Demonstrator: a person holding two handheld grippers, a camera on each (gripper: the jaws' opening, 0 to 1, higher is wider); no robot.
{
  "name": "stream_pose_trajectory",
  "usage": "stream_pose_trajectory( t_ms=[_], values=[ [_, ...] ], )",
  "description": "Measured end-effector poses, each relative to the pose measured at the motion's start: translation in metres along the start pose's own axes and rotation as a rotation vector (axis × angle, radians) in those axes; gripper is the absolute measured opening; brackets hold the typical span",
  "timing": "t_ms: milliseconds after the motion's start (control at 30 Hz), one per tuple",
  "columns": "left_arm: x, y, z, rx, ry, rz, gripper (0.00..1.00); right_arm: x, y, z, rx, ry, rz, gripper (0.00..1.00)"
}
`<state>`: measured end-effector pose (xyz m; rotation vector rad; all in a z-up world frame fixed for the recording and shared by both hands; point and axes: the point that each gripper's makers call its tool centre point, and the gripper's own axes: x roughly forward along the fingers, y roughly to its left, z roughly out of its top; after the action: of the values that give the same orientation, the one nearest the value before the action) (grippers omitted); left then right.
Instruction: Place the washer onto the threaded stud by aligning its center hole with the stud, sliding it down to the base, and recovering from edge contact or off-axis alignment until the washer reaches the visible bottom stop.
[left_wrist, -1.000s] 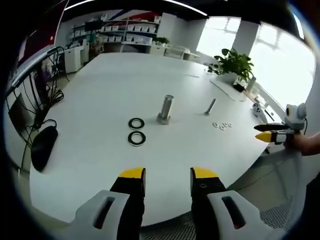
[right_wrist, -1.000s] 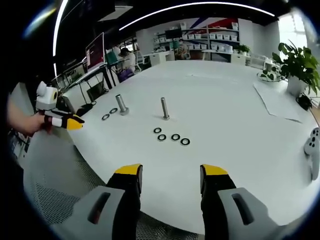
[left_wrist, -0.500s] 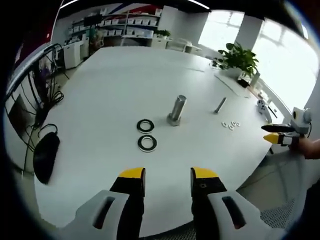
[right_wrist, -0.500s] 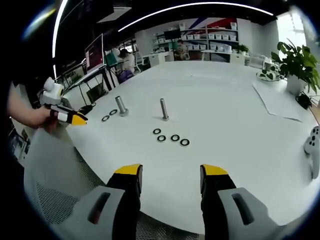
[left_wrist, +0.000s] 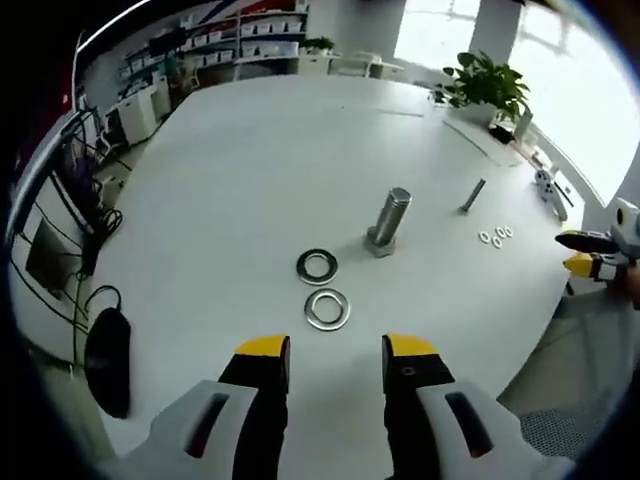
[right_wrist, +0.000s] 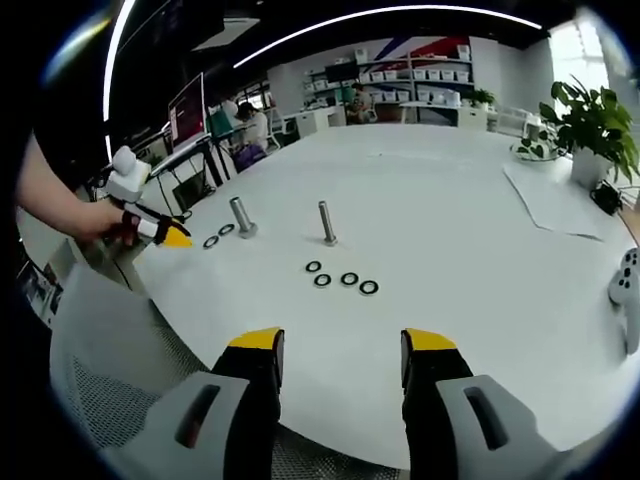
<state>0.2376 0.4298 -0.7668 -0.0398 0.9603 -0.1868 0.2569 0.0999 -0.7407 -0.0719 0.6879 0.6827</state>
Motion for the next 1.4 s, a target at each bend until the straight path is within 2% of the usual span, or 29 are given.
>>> stream_pose_trajectory(
  t_ms=[133, 367, 467, 633, 733, 767, 800, 967, 1167, 1400],
  values=[
    [0.010, 0.006, -0.003, 0.053, 0.076, 0.010, 0.35, 0.000, 0.000, 0.001, 0.001, -0.005, -0.002, 0.49],
    [0.025, 0.004, 0.007, 0.078, 0.131, -0.004, 0.34, 0.000, -0.002, 0.000, -0.002, -0.002, -0.009, 0.49],
    [0.029, 0.004, 0.010, 0.150, 0.158, -0.002, 0.33, 0.000, -0.002, 0.001, 0.000, -0.005, -0.009, 0.49],
    [0.035, 0.001, 0.010, 0.195, 0.194, -0.009, 0.30, 0.000, -0.003, 0.001, 0.002, -0.005, -0.012, 0.49],
    [0.037, 0.000, 0.003, 0.227, 0.238, -0.008, 0.30, -0.001, -0.003, 0.001, 0.003, -0.007, -0.012, 0.49],
    [0.036, 0.004, 0.000, 0.269, 0.260, 0.011, 0.30, -0.001, -0.004, 0.001, 0.004, -0.007, -0.014, 0.49],
    [0.037, 0.000, 0.005, 0.316, 0.232, -0.007, 0.29, -0.001, -0.004, 0.001, 0.004, -0.008, -0.015, 0.49],
    [0.039, -0.001, 0.005, 0.319, 0.274, -0.032, 0.26, -0.001, -0.004, 0.002, 0.006, -0.012, -0.016, 0.49],
    [0.041, -0.002, 0.006, 0.365, 0.342, -0.053, 0.27, -0.001, -0.005, 0.003, 0.006, -0.014, -0.019, 0.49],
    [0.043, 0.003, 0.007, 0.417, 0.411, -0.069, 0.22, -0.001, -0.005, 0.003, 0.011, -0.015, -0.021, 0.49]
  ],
)
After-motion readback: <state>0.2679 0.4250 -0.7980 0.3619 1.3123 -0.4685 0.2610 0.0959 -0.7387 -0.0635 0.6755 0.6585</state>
